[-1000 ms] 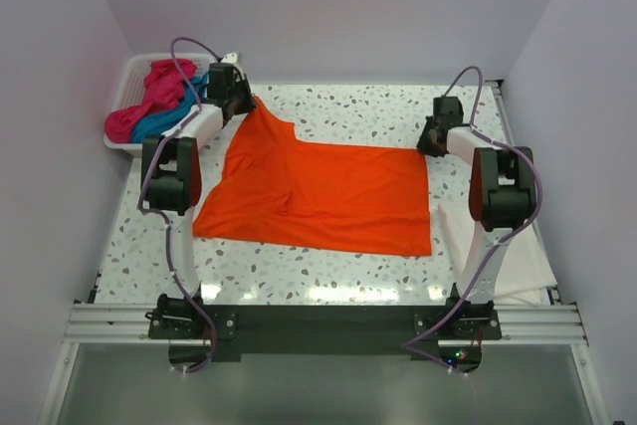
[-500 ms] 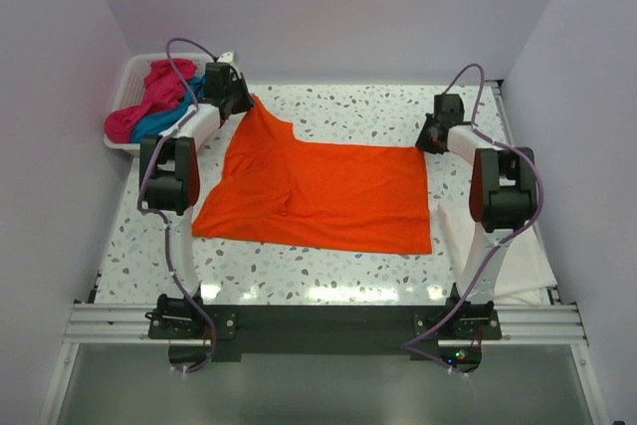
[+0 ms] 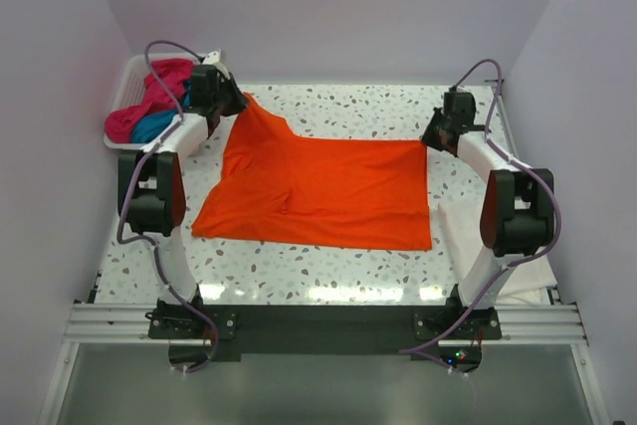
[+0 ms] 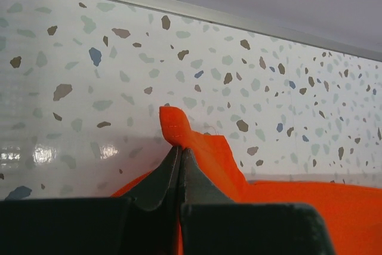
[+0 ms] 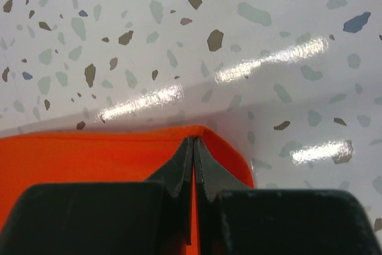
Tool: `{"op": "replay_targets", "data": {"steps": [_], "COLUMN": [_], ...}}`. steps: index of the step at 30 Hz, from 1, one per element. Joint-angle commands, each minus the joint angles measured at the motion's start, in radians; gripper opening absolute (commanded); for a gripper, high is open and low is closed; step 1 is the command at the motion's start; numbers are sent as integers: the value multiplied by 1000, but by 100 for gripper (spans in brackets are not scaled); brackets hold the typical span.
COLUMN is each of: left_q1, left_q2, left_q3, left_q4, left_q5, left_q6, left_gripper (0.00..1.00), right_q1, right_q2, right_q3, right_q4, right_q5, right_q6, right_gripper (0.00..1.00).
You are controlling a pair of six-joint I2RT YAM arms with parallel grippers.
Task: Fold and stack the t-shirts
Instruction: Fold the tshirt
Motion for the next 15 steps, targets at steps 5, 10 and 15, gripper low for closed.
{"op": "replay_targets", "data": {"steps": [5, 10, 15], "left_q1": [10, 10, 10], "left_q2": [-258, -384, -500], "left_q3": [-273, -478, -580], "left_q4": [125, 158, 139], "left_q5": [-42, -79, -130], "left_q6": [-121, -203, -234], "left_gripper": [0, 0, 0], "right_q1": [0, 0, 0], "right_q2": [-132, -211, -278], "right_q3": [-131, -219, -285], "right_q4": [15, 6, -2], "right_q5": [-4, 8, 16], "right_q6": [40, 51, 53], "right_gripper": [0, 0, 0]}}
